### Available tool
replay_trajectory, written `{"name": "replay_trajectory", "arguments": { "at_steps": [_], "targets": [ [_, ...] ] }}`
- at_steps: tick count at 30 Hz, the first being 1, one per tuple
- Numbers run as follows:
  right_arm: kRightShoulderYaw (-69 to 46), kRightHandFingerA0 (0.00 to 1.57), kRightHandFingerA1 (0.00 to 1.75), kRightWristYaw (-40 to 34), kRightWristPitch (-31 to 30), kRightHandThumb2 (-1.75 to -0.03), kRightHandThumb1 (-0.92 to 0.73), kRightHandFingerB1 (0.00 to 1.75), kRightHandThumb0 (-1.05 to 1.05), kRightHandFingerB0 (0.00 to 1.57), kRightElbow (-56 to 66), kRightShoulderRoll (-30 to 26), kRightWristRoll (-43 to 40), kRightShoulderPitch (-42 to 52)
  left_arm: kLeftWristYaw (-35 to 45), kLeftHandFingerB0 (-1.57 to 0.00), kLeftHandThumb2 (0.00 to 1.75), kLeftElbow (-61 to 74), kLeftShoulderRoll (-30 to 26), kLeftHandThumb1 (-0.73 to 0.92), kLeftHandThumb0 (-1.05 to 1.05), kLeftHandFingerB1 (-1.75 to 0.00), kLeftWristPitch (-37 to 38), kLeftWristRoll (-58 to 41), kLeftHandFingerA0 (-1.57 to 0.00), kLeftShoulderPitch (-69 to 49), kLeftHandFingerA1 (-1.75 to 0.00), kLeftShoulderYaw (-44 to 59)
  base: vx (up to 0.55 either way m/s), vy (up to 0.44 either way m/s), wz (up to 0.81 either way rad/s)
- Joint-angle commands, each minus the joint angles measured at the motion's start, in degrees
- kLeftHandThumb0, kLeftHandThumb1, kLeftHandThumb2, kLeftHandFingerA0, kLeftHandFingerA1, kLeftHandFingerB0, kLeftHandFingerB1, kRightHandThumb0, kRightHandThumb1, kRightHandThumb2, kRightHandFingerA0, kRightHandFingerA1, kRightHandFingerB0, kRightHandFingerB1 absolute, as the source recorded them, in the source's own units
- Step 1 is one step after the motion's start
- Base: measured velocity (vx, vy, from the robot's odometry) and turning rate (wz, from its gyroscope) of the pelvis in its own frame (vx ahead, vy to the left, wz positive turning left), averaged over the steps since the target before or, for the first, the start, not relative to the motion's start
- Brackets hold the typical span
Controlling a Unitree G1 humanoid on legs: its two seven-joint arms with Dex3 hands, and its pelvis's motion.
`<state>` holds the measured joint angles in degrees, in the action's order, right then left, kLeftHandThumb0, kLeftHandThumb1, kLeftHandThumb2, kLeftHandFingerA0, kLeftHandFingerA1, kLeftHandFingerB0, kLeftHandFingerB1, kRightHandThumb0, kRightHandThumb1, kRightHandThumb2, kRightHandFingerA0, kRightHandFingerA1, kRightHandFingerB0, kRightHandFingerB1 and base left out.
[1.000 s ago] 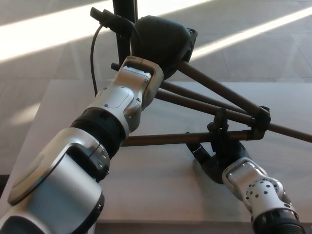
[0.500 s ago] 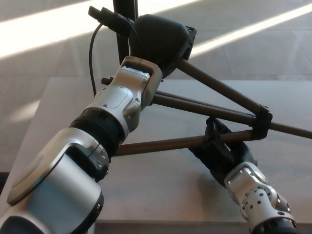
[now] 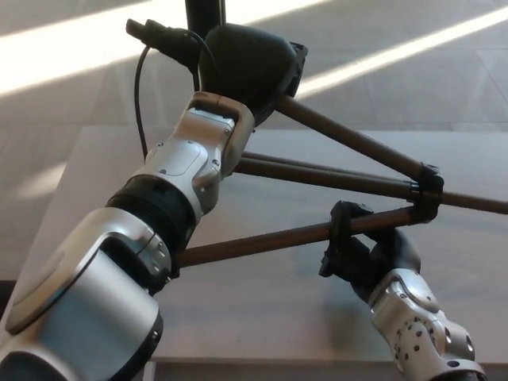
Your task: Use both hands of the robot to pick up the tripod lying in the middle of the desk and make it stand upright on the desk
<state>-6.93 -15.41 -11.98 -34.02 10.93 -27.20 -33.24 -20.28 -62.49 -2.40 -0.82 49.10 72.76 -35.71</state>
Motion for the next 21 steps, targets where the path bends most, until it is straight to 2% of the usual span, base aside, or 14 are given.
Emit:
{"name": "replay_trajectory", "arguments": {
  "at_steps": [1, 2, 3, 4, 5, 8, 9, 12, 14, 15, 16, 19, 20, 21],
  "targets": [
    [-0.4, 1.5, 1.5, -1.6, -1.3, -1.21, -0.47, 1.41, -0.62, 1.25, 5.4, -1.4, 3.9, -0.6, -1.3, -0.8, 0.84, 0.2, 0.3, 0.59, -0.25, -1.15, 1.2, 0.7, -0.93, 0.6, -1.75, -1.0, 0.0, 0.0, 0.0],
    [0.0, 1.52, 1.49, -0.5, -2.6, -1.18, -0.5, 1.37, -0.57, 1.26, 7.8, -2.7, 4.1, -0.2, -0.7, -0.79, 0.84, 0.3, 0.1, 0.62, -0.25, -1.2, 1.1, 0.9, -0.92, 0.8, -1.75, -1.3, 0.0, 0.0, 0.0],
    [0.3, 1.49, 1.51, 0.3, -4.8, -1.19, -0.5, 1.35, -0.61, 1.16, 9.8, -4.1, 4.2, -0.3, -0.6, -0.8, 0.84, 0.2, -0.1, 0.62, -0.25, -1.2, 0.9, 1.1, -0.92, 0.8, -1.74, -1.6, 0.0, 0.0, 0.0],
    [1.1, 1.17, 1.75, 0.4, -6.8, -1.24, -0.53, 1.66, -0.4, 0.87, 13.6, -6.2, 5.4, -0.5, 0.0, -0.78, 0.78, 0.2, -0.5, 0.72, -0.29, -1.25, 0.9, 1.0, -0.91, 0.9, -1.71, -1.7, 0.0, 0.0, 0.0],
    [1.4, 1.11, 1.75, 0.3, -8.9, -1.31, -0.51, 1.69, -0.33, 0.83, 16.7, -8.0, 5.8, -1.0, 0.1, -0.79, 0.77, 0.4, -1.0, 0.73, -0.29, -1.22, 1.5, 0.8, -0.91, 0.6, -1.69, -1.6, 0.0, 0.0, 0.0],
    [1.2, 1.06, 1.75, 0.5, -11.3, -1.32, -0.5, 1.72, -0.27, 0.78, 18.7, -9.9, 5.6, -1.9, 0.5, -0.77, 0.73, 0.3, -1.6, 0.72, -0.3, -1.22, 1.4, 1.4, -0.9, 0.5, -1.68, -2.4, 0.0, 0.0, 0.0],
    [0.7, 0.99, 1.75, 0.2, -13.0, -1.32, -0.52, 1.71, -0.23, 0.69, 20.0, -11.2, 5.2, -3.3, 0.8, -0.75, 0.7, 0.3, -1.5, 0.77, -0.31, -1.31, 1.1, 1.0, -0.91, 0.5, -1.7, -2.2, 0.0, 0.0, 0.0],
    [-0.7, 1.0, 1.75, -0.2, -18.0, -1.25, -0.56, 1.74, -0.25, 0.7, 22.8, -15.2, 4.3, -8.0, 1.4, -0.78, 0.71, 0.2, -1.4, 0.77, -0.34, -1.27, 0.5, 0.6, -0.89, 0.4, -1.65, -2.2, 0.0, 0.0, 0.0],
    [-1.5, 0.97, 1.75, 0.4, -19.4, -1.28, -0.54, 1.75, -0.23, 0.69, 23.9, -17.0, 3.5, -10.7, 0.6, -0.79, 0.79, 0.1, -1.4, 0.73, -0.3, -1.29, 1.1, 0.9, -0.93, 0.3, -1.67, -2.5, 0.0, 0.0, 0.0],
    [-1.8, 0.97, 1.75, -0.4, -21.0, -1.21, -0.57, 1.73, -0.23, 0.69, 24.2, -17.6, 3.6, -12.2, -0.5, -0.78, 0.82, 0.1, -1.2, 0.68, -0.29, -1.38, 1.4, 0.6, -0.91, 0.1, -1.71, -2.2, 0.0, 0.0, 0.0],
    [-2.0, 0.98, 1.75, -0.1, -21.6, -1.19, -0.59, 1.75, -0.24, 0.71, 23.8, -18.3, 3.6, -13.5, -0.5, -0.77, 0.85, 0.0, -1.2, 0.67, -0.28, -1.38, 1.6, 0.1, -0.9, 0.1, -1.74, -1.8, 0.0, 0.0, 0.0],
    [-2.1, 0.98, 1.75, 1.5, -22.4, -1.16, -0.61, 1.75, -0.23, 0.73, 23.0, -20.2, 3.8, -16.8, 0.9, -0.76, 0.8, 0.3, -1.2, 0.75, -0.32, -1.43, 1.1, -0.4, -0.91, 0.0, -1.75, -1.3, 0.0, 0.0, 0.0],
    [-1.0, 0.99, 1.75, 3.7, -23.5, -1.33, -0.47, 1.75, -0.22, 0.73, 22.3, -22.6, 4.6, -19.8, 1.2, -0.74, 0.75, 0.9, -1.7, 0.73, -0.32, -1.46, 0.6, 0.3, -0.9, -0.1, -1.74, -1.8, 0.0, 0.0, 0.0],
    [-1.0, 0.98, 1.75, 4.1, -24.1, -1.35, -0.42, 1.75, -0.21, 0.7, 21.8, -23.2, 4.5, -21.0, 1.2, -0.78, 0.78, 1.0, -1.9, 0.65, -0.29, -1.3, 0.6, 0.2, -0.91, -0.2, -1.67, -1.8, 0.0, 0.0, 0.0]
  ]
}}
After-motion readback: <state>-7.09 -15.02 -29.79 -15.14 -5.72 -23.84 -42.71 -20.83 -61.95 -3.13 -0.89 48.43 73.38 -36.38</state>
